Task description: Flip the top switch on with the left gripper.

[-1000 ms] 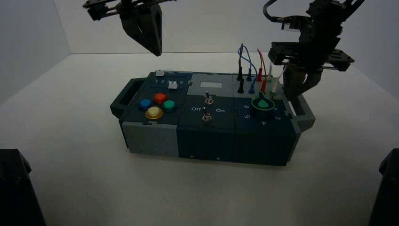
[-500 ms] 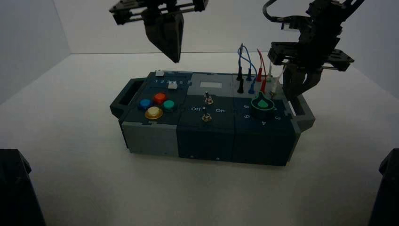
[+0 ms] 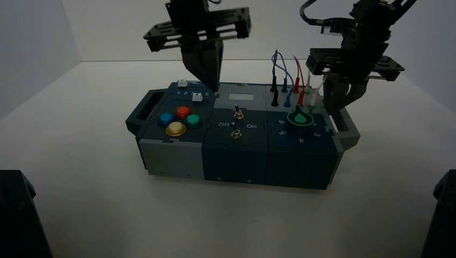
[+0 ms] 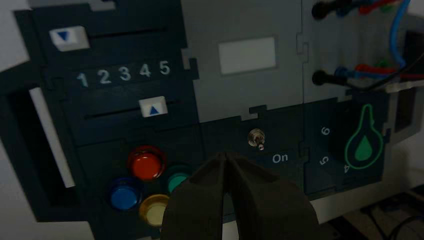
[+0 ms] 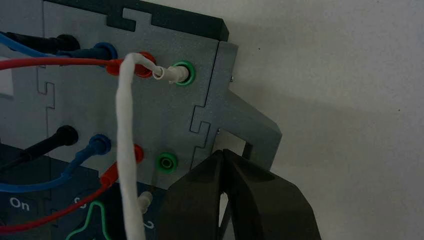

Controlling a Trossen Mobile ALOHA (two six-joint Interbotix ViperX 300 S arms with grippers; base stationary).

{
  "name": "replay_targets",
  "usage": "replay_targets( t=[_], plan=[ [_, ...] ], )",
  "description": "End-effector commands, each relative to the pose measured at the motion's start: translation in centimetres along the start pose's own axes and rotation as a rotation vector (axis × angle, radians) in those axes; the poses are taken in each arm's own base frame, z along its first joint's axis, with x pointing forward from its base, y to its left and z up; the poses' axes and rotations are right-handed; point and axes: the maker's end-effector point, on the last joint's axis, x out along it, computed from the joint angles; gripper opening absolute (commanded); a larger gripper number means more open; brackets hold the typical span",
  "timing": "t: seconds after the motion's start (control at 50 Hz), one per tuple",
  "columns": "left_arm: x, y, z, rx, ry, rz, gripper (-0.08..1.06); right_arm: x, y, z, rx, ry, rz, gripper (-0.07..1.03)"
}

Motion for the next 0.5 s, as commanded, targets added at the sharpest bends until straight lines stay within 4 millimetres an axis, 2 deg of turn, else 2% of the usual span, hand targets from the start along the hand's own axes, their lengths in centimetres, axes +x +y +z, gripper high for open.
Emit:
replay_targets(
  t=[0.02,0.22,0.5],
  plan=[
    [-0.4,-1.3,1.1,0.013,-0.031,-0.024,-0.03,1.0,-0.5,-0.2,-0.025,0.001,-0.016,-0.02],
    [0.3,-1.8,1.2,0.024,-0.021,-0.020,-0.03,1.2,-0.5,-0.3,-0.025,-0.005,-0.017,-0.02],
    [0.2,-2.6,1.3,0.034,-0.025,-0.030,-0.03,1.6,-0.7,-0.9,-0.024,0.013,-0.021,-0.02]
  ],
)
